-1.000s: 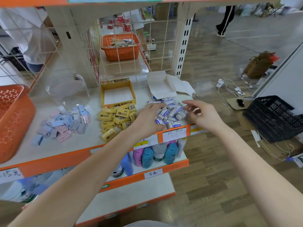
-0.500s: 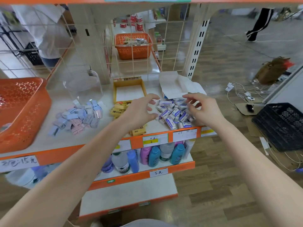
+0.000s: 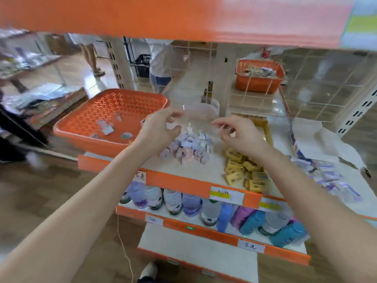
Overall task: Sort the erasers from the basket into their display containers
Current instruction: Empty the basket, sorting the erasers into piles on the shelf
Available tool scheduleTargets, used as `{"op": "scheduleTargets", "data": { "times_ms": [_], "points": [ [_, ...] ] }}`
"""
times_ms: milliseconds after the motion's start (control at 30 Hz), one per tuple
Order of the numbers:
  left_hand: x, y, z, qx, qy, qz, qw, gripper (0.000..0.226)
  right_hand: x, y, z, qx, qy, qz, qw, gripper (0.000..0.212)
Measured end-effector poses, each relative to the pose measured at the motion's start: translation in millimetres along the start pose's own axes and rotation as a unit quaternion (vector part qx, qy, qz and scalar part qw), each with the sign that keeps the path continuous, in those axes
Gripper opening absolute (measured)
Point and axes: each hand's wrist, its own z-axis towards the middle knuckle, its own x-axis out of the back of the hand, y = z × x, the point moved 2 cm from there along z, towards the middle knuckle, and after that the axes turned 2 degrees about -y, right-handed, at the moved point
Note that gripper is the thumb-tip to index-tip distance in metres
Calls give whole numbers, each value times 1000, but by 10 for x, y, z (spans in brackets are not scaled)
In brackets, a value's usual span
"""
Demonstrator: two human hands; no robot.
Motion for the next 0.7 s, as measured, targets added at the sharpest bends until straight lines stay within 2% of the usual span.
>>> {"op": "scheduleTargets", "data": {
  "times_ms": [133,267,333,567,700],
  "points": [
    [505,-379,-38,22,62,24,998,33,-312,-350,469,34,-43,9,998,29],
    [946,-800,-46,61,87,22,994,32,-525,-651,859,47,-5,36,998,26],
    [1086,-1004,-42,70,93,32,993,32,-620,-797,979,60,-17,48,997,26],
    [1301,-1567,119,117,16,68,991,28,-1014,-1045,1387,120,-71,-14,990,26],
    [1344,-1758,285,119,-54,82,988,33,-1175,-1072,1619,90,-115,-52,988,29]
  ]
}}
